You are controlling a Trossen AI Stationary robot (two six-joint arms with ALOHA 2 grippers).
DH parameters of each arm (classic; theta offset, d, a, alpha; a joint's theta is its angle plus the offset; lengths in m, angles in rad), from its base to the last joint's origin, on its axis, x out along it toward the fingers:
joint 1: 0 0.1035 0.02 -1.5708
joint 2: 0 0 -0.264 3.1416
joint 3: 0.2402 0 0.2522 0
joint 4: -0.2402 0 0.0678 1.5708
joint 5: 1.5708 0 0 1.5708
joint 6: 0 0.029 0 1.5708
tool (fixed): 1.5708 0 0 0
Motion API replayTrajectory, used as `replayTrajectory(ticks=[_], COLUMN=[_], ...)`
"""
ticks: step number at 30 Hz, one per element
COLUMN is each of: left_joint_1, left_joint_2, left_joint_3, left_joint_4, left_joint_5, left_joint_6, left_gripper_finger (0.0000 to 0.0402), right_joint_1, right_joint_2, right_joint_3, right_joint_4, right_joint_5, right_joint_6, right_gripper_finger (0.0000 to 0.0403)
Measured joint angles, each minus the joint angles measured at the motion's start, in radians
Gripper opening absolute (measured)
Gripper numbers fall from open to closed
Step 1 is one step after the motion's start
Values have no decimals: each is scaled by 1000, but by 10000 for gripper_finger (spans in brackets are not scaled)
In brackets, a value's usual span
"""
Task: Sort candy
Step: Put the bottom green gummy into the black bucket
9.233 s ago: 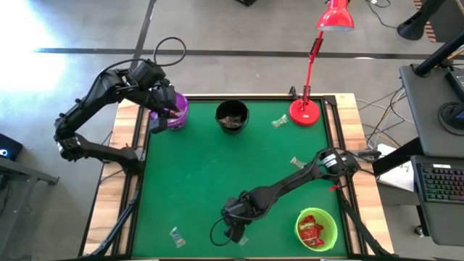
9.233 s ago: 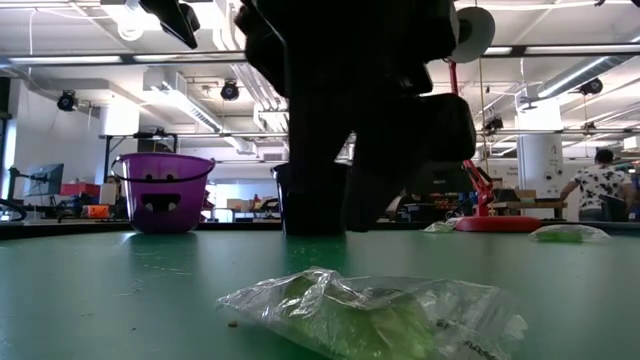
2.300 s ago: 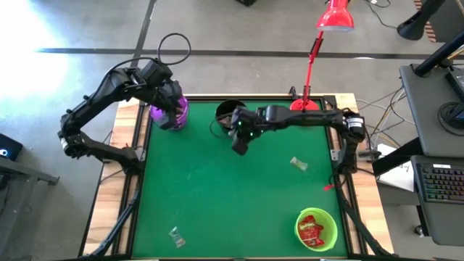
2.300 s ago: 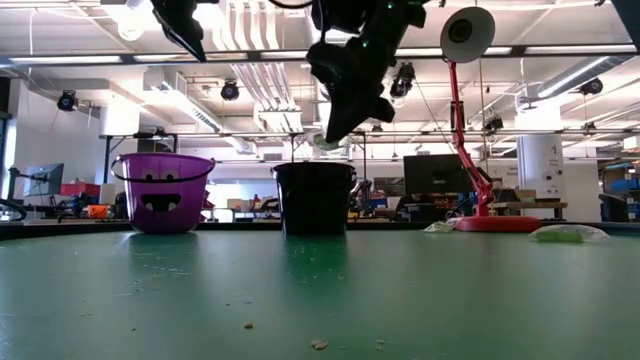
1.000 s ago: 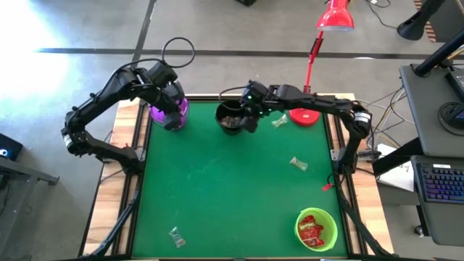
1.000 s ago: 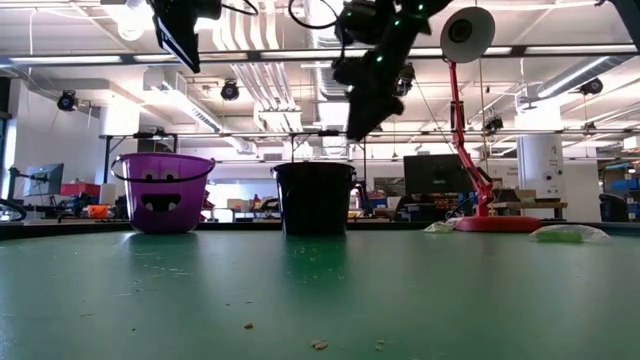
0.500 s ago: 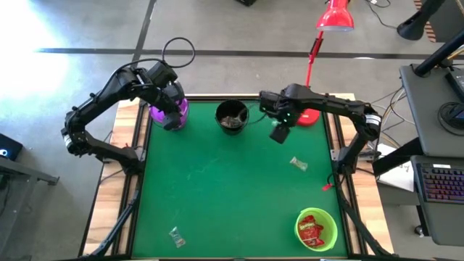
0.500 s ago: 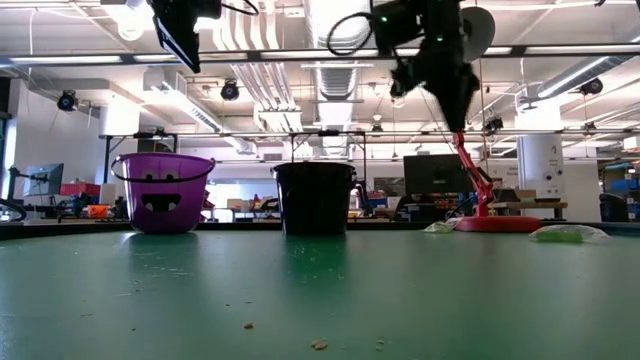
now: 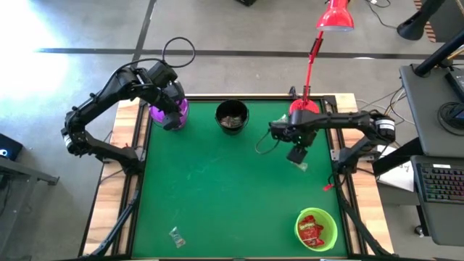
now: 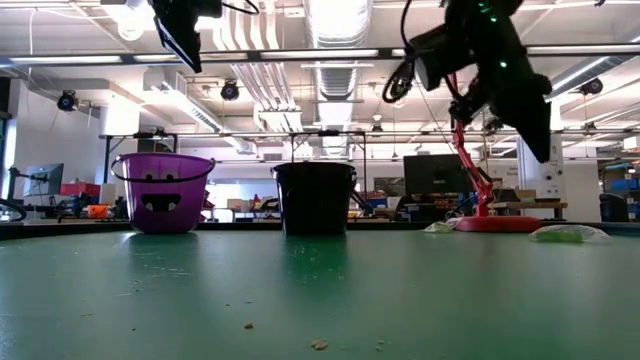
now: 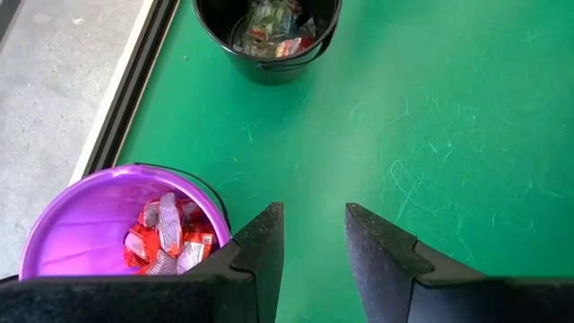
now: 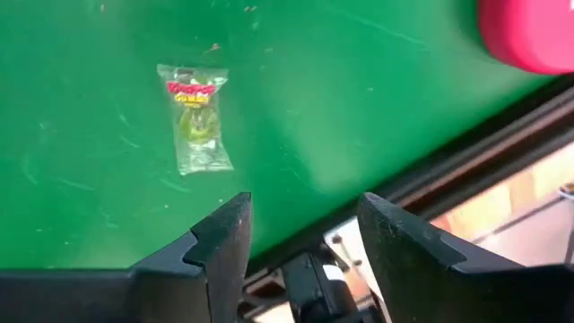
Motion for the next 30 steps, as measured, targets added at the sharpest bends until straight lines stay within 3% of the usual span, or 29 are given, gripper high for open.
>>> replayTrajectory(ticks=[6,18,30], left_joint_1=[0,0,0], left_joint_2=[0,0,0], left_joint_3=[0,0,0], left_joint_4=[1,11,44], left_joint_5=[0,0,0], left_joint_6=[0,-4,-5], left_gripper_finger=[102,102,102], right_joint_1=[60,79,79], right_joint_2=[-79,-111,-11], right_joint_3=[-154,-369,-407], right_joint_4=[212,493,612], right_joint_5=[-84,-113,-154], right_joint_6=[-8,22,-3], right_gripper_finger=[198,198,184])
